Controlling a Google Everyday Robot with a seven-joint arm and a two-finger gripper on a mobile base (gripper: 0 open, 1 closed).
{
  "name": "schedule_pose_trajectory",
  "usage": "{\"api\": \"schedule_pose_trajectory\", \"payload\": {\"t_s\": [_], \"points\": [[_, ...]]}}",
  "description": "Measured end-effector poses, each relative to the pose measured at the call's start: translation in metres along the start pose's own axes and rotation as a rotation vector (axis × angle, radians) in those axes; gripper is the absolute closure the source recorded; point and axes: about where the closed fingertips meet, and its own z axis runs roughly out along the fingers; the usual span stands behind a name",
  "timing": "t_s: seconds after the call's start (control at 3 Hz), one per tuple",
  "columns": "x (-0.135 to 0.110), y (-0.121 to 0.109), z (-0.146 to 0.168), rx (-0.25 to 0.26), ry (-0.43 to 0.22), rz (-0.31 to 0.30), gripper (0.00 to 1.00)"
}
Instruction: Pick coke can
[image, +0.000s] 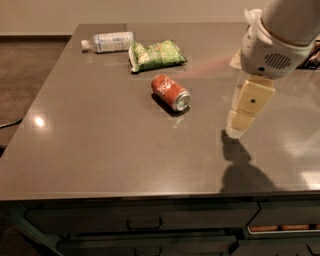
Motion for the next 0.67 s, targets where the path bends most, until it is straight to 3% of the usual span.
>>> {"api": "schedule_pose_trajectory", "payload": {"t_s": [0.33, 0.67], "points": [[-0.021, -0.015, 0.010, 0.061, 0.019, 0.119, 0.00], [-0.032, -0.035, 0.021, 0.106, 0.000, 0.277, 0.00]]}}
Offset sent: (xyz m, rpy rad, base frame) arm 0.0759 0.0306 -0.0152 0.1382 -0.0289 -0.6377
